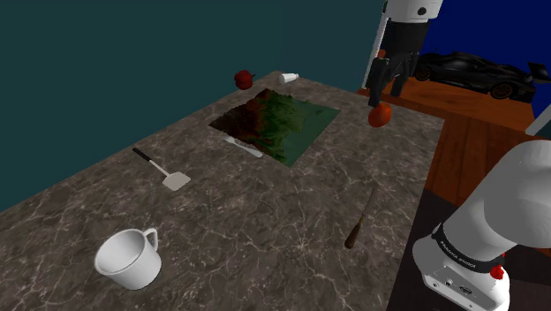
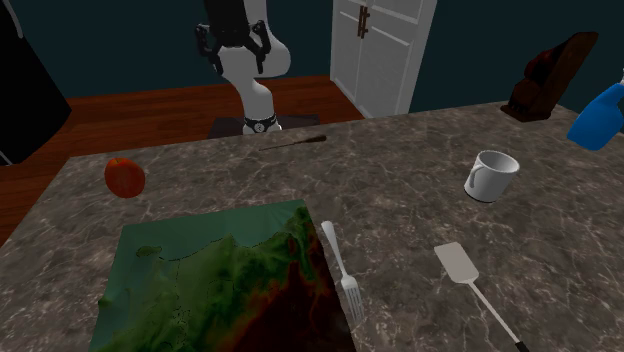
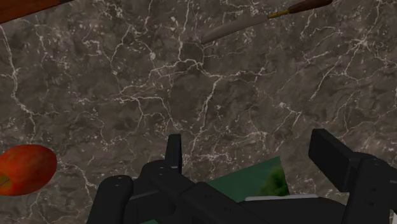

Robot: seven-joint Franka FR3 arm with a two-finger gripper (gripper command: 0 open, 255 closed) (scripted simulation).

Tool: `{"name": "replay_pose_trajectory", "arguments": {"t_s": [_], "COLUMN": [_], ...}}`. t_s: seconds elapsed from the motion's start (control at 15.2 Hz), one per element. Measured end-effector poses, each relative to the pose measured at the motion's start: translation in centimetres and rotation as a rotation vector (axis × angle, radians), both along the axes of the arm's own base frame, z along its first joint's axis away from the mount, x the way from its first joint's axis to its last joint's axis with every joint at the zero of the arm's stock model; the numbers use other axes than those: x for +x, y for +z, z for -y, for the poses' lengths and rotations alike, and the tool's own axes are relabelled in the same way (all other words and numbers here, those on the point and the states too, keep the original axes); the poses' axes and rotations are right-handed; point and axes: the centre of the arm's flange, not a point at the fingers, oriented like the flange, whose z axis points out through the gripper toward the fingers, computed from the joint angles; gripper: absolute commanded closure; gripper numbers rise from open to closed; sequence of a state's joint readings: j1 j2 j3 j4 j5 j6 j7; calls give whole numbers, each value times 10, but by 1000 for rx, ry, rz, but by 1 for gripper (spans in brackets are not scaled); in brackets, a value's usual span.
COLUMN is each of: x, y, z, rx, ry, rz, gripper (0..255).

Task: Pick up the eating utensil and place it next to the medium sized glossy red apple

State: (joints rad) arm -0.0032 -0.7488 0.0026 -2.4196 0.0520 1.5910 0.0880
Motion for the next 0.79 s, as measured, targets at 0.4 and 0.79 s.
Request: {"name": "replay_pose_trajectory", "arguments": {"t_s": [0.4, 0.79], "x": [35, 90], "y": [-19, -56], "z": [-30, -81], "rx": [-33, -81], "ry": [-8, -20], "rz": [20, 53], "gripper": [0, 0]}}
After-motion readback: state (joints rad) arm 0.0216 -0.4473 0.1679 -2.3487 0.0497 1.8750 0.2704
